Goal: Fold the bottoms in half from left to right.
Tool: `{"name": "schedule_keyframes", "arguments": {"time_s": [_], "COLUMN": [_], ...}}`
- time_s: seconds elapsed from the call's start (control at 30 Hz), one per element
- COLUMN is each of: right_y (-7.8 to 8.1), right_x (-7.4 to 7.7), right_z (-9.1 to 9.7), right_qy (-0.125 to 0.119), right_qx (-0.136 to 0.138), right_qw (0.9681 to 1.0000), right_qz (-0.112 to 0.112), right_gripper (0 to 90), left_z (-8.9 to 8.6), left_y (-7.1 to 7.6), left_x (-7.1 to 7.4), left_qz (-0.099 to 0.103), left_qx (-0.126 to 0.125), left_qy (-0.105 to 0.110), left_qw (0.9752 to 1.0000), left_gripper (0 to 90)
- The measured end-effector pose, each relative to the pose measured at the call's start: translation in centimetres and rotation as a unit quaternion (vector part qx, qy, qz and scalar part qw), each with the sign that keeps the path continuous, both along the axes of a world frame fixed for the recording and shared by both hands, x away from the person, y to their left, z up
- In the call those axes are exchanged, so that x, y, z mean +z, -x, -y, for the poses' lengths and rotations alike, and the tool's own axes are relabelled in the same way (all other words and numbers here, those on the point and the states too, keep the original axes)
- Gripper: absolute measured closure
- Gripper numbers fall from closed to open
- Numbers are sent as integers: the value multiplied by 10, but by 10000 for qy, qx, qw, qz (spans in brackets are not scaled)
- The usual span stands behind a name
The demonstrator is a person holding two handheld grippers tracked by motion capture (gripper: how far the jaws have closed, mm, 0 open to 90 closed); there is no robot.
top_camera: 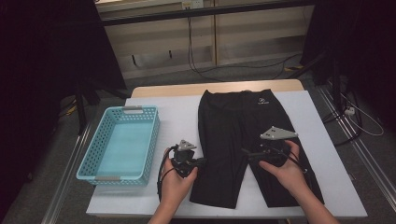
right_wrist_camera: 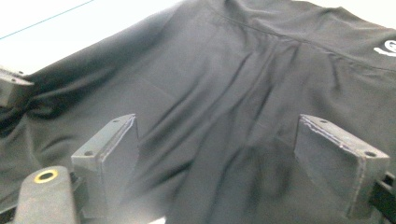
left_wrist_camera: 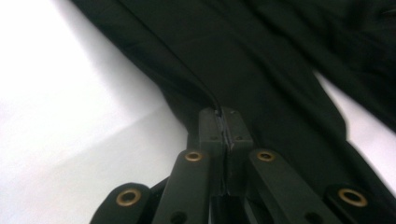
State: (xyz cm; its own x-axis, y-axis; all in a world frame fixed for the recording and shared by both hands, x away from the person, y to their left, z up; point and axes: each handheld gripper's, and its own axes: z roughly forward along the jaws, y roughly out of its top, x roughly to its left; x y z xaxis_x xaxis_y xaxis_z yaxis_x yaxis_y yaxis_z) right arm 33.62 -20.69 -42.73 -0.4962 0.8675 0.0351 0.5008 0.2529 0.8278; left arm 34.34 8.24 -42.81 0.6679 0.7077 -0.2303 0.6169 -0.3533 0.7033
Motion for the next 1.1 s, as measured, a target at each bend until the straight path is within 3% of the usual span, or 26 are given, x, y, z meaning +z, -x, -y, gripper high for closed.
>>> {"name": "schedule_keyframes", "arguments": {"time_s": [0.17, 0.37, 0.7, 0.9, 0.97, 1.1], "right_y": [-8, -20, -39, -54, -63, -71], "right_x": [-3, -4, -3, -5, -7, -8], "right_z": [-13, -25, -42, -59, -66, -73], "right_qy": [11, -114, -112, -148, -313, -343], "right_qx": [43, 91, 140, 228, 205, 193], "right_qw": [10000, 9999, 9998, 9996, 9992, 9991], "right_qz": [-25, 42, 4, -76, -144, -167], "right_gripper": [130, 131, 138, 198, 217, 226], "left_z": [6, 9, 15, 20, 21, 21], "left_y": [2, 2, 1, 1, 1, 1], "left_x": [3, 5, 4, 5, 5, 6], "left_qz": [33, 50, 49, 139, 167, 221], "left_qx": [-144, -239, -313, -400, -415, -468], "left_qy": [128, 152, 232, 276, 276, 296], "left_qw": [9998, 9996, 9992, 9987, 9986, 9982], "left_gripper": [894, 894, 895, 895, 895, 895]}}
